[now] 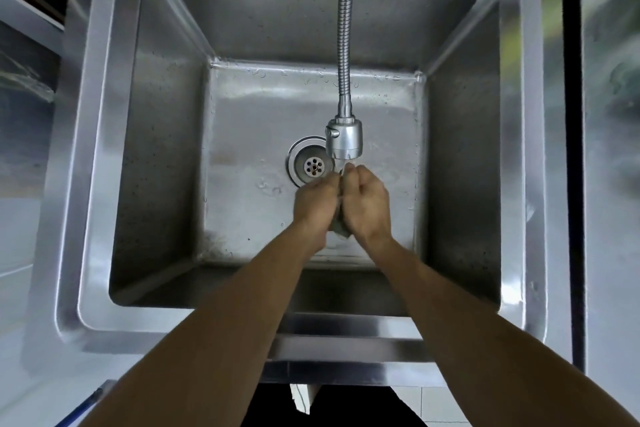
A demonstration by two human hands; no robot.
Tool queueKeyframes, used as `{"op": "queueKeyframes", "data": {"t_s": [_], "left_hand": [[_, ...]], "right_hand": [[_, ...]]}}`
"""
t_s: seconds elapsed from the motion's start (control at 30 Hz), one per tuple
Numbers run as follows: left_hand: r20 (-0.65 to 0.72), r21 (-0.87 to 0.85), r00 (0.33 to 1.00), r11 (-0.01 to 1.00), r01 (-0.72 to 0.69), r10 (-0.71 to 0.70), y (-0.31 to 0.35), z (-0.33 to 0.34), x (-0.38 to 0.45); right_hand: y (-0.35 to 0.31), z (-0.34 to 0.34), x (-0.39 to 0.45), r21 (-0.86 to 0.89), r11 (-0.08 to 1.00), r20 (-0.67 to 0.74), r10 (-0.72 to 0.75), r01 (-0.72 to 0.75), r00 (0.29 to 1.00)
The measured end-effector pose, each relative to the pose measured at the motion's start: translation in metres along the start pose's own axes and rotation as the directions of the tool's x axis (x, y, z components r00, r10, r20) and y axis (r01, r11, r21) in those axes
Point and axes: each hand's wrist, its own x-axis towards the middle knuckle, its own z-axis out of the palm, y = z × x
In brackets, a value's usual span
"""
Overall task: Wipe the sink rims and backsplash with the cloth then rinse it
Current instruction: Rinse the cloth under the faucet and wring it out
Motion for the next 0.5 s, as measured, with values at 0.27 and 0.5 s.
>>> {"op": "queueKeyframes", "data": {"t_s": [0.27,0.5], "left_hand": [[0.172,0.310,0.921,0.868,-0.388,0.350,0.007,-0.011,-0.004],[0.394,0.376,0.735,0.634,-0.676,0.551,0.001,-0.024,0.006]], "right_hand": [[0.000,-0.017,0.014,-0.104,0.975,0.145,-0.180,0.196,0.973],[0.012,-0.027,0.018,-0.040,0.958,0.248,-0.267,0.285,0.931]]}}
